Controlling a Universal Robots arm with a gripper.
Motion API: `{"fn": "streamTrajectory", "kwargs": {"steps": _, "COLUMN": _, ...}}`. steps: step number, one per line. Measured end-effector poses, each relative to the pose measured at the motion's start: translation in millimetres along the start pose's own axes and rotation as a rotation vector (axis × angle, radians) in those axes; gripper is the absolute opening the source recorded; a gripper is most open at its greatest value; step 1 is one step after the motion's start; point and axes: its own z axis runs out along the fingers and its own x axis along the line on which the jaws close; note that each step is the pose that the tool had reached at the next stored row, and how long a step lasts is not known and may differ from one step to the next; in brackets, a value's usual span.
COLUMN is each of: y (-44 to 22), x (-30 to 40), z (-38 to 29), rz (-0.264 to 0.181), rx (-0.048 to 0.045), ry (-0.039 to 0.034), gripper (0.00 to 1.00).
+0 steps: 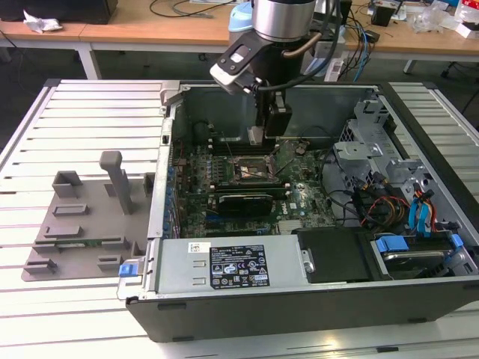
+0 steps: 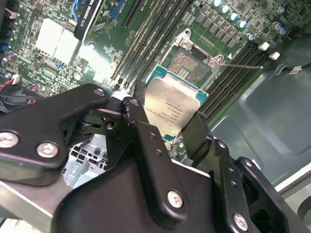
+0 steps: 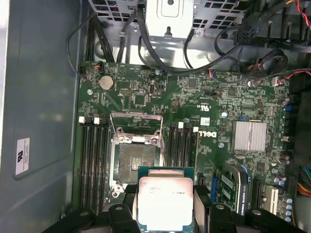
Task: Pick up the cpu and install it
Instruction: 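Place the cpu into insertion slot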
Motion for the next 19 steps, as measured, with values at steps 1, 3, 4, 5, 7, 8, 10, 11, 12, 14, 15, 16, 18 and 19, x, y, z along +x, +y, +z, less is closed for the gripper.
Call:
{"fn": "streamTrajectory", "kwargs": {"steps": 1, "y": 0.0, "x": 0.0, "z": 0.0, "rz": -0.007, "rx": -0.0001, "ry": 0.0, "gripper": 0.55}}
{"fn": "streamTrajectory", "kwargs": {"steps": 3, "y": 0.0, "x": 0.0, "z": 0.0, "rz": -0.023, "rx": -0.0002, "ry": 0.0001, "gripper": 0.55}}
{"fn": "streamTrajectory", "kwargs": {"steps": 4, "y": 0.0, "x": 0.0, "z": 0.0, "rz": -0.032, "rx": -0.0003, "ry": 0.0001, "gripper": 0.55}}
{"fn": "streamTrajectory", "kwargs": {"steps": 5, "y": 0.0, "x": 0.0, "z": 0.0, "rz": -0.039, "rx": -0.0003, "ry": 0.0001, "gripper": 0.55}}
{"fn": "streamTrajectory", "kwargs": {"steps": 7, "y": 0.1, "x": 0.0, "z": 0.0, "rz": -0.052, "rx": -0.0005, "ry": 0.0002, "gripper": 0.55}}
{"fn": "streamTrajectory", "kwargs": {"steps": 8, "y": 0.1, "x": 0.0, "z": 0.0, "rz": -0.054, "rx": -0.0005, "ry": 0.0002, "gripper": 0.55}}
{"fn": "streamTrajectory", "kwargs": {"steps": 10, "y": 0.1, "x": 0.0, "z": 0.0, "rz": -0.054, "rx": -0.0006, "ry": 0.0001, "gripper": 0.55}}
{"fn": "streamTrajectory", "kwargs": {"steps": 11, "y": 0.1, "x": 0.0, "z": 0.0, "rz": -0.055, "rx": -0.0005, "ry": 0.0001, "gripper": 0.55}}
{"fn": "streamTrajectory", "kwargs": {"steps": 12, "y": 0.1, "x": 0.0, "z": 0.0, "rz": -0.055, "rx": -0.0006, "ry": 0.0001, "gripper": 0.55}}
{"fn": "streamTrajectory", "kwargs": {"steps": 14, "y": 0.1, "x": 0.0, "z": 0.0, "rz": -0.055, "rx": -0.0005, "ry": 0.0, "gripper": 0.55}}
{"fn": "streamTrajectory", "kwargs": {"steps": 15, "y": 0.0, "x": 0.0, "z": 0.2, "rz": -0.053, "rx": -0.0004, "ry": -0.0001, "gripper": 0.55}}
{"fn": "streamTrajectory", "kwargs": {"steps": 16, "y": 0.1, "x": 0.0, "z": 0.6, "rz": -0.048, "rx": -0.0005, "ry": 0.0, "gripper": 0.55}}
{"fn": "streamTrajectory", "kwargs": {"steps": 18, "y": 0.2, "x": 0.4, "z": 2.0, "rz": -0.045, "rx": -0.0003, "ry": -0.0002, "gripper": 0.55}}
{"fn": "streamTrajectory", "kwargs": {"steps": 19, "y": 0.2, "x": 0.9, "z": 2.7, "rz": -0.045, "rx": -0.0004, "ry": -0.0004, "gripper": 0.55}}
